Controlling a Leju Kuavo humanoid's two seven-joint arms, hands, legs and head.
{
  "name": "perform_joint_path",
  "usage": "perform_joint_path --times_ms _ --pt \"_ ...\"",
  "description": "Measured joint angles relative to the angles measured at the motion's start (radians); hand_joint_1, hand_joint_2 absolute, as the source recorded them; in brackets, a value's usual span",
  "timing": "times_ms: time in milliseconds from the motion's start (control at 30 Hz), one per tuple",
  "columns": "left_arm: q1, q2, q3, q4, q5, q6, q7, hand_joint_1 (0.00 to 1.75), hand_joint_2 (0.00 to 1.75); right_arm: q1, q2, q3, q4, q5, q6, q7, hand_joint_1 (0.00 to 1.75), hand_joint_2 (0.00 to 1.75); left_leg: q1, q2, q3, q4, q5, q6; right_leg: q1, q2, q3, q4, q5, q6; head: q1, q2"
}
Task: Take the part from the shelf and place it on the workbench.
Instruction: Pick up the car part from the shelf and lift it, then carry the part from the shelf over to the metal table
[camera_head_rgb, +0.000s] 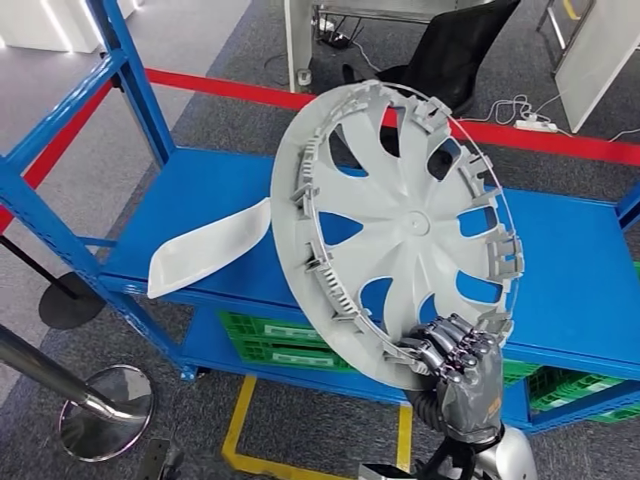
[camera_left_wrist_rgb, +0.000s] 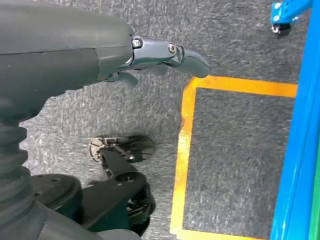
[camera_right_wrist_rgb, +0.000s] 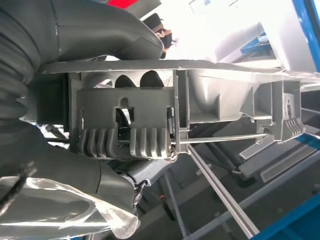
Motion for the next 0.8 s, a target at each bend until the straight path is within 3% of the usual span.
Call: perform_joint_path --times_ms 67,100,133,167,233,300,400,467,567,600,633,667,700,733,800 --pt "-0.001 -0.001 0.000 0.000 0.000 0.000 0.000 0.00 1.75 0.002 0.000 0.000 0.003 0.000 0.000 -0.001 1.75 1.75 -0.001 -0.001 0.003 -0.001 -0.001 0.003 0.001 0.011 -0.081 0.140 -0.050 0.000 0.003 0.000" --pt "-0.001 -0.001 0.001 0.000 0.000 0.000 0.000 0.00 1.75 0.004 0.000 -0.001 0.005 0.000 0.000 0.000 1.75 1.75 -0.002 -0.002 0.004 0.000 -0.002 0.004 0.000 0.013 -0.120 0.196 -0.059 0.001 0.004 0.000" --pt "-0.001 -0.001 0.001 0.000 0.000 0.001 0.000 0.00 1.75 0.006 0.000 -0.001 0.007 0.000 0.000 0.001 1.75 1.75 -0.002 -0.004 0.007 0.001 -0.004 0.002 0.000 0.013 -0.142 0.216 -0.045 0.001 0.004 0.000" --pt "-0.001 -0.002 0.001 0.000 -0.001 0.002 0.000 0.00 1.75 0.007 0.000 -0.001 0.009 0.001 0.000 0.002 1.75 1.75 -0.002 -0.006 0.010 0.002 -0.006 0.000 0.000 0.013 -0.145 0.197 -0.010 0.001 0.004 0.000" --pt "-0.001 -0.004 0.001 0.000 -0.005 0.004 0.002 0.00 1.75 0.007 0.000 -0.002 0.011 0.006 0.000 0.003 1.75 1.75 0.001 -0.012 0.017 0.007 -0.016 -0.011 -0.002 0.014 -0.109 0.080 0.079 0.000 0.004 0.000" --pt "-0.003 -0.004 0.001 0.001 -0.010 0.007 0.005 0.00 1.75 0.009 0.000 -0.003 0.011 0.013 0.000 -0.006 1.75 1.75 0.000 -0.017 0.014 0.018 -0.024 -0.022 0.000 0.020 -0.073 -0.001 0.117 -0.003 0.007 0.000" --pt "-0.006 -0.004 0.002 0.001 -0.019 0.011 0.009 0.00 1.75 0.013 -0.001 -0.005 0.010 0.022 0.000 -0.025 1.75 1.75 -0.001 -0.019 0.004 0.027 -0.024 -0.035 0.003 0.025 -0.066 -0.010 0.110 -0.015 0.006 0.000" --pt "-0.007 -0.004 0.001 0.001 -0.023 0.014 0.010 0.00 1.75 0.017 0.000 -0.008 0.008 0.028 0.000 -0.035 1.75 1.75 0.000 -0.016 -0.009 0.052 -0.048 -0.045 0.000 0.022 -0.070 -0.014 0.109 -0.026 0.003 0.000" --pt "-0.011 -0.006 0.001 0.001 -0.029 0.017 0.013 0.00 1.75 0.023 0.000 -0.012 0.003 0.036 0.000 -0.048 1.75 1.75 0.003 -0.008 -0.074 0.218 -0.148 -0.057 0.003 0.014 -0.077 -0.016 0.114 -0.042 0.000 0.000" --pt "-0.012 -0.007 0.001 0.001 -0.031 0.018 0.014 0.00 1.75 0.025 0.000 -0.014 0.002 0.038 0.000 -0.052 1.75 1.75 0.004 -0.007 -0.095 0.277 -0.173 -0.058 0.006 0.011 -0.080 -0.016 0.116 -0.045 0.000 0.000" --pt "-0.013 -0.007 0.001 0.001 -0.031 0.018 0.015 0.00 1.75 0.026 0.000 -0.015 0.002 0.039 0.000 -0.055 1.75 1.75 0.003 -0.006 -0.104 0.309 -0.178 -0.055 0.010 0.010 -0.083 -0.016 0.119 -0.049 0.000 0.000" --pt "-0.013 -0.007 0.001 0.001 -0.032 0.019 0.015 0.00 1.75 0.028 0.000 -0.016 0.002 0.040 0.000 -0.056 1.75 1.75 0.002 -0.006 -0.096 0.304 -0.165 -0.050 0.015 0.009 -0.086 -0.016 0.122 -0.052 0.000 0.000" --pt "-0.013 -0.007 0.001 0.001 -0.032 0.019 0.016 0.00 1.75 0.029 0.000 -0.017 0.001 0.040 0.000 -0.057 1.75 1.75 0.000 -0.006 -0.069 0.259 -0.134 -0.042 0.020 0.009 -0.088 -0.016 0.125 -0.055 0.000 0.000" --pt "-0.014 -0.006 0.001 0.001 -0.032 0.019 0.016 0.00 1.75 0.029 0.000 -0.018 0.000 0.040 0.000 -0.057 1.75 1.75 -0.005 -0.006 -0.030 0.188 -0.100 -0.029 0.024 0.009 -0.090 -0.016 0.128 -0.057 0.000 0.000" --pt "-0.017 -0.005 0.001 0.001 -0.032 0.019 0.016 0.00 1.75 0.030 0.000 -0.021 -0.002 0.040 0.000 -0.057 1.75 1.75 -0.014 -0.004 0.037 0.063 -0.063 -0.005 0.030 0.007 -0.094 -0.017 0.137 -0.056 0.002 0.000"
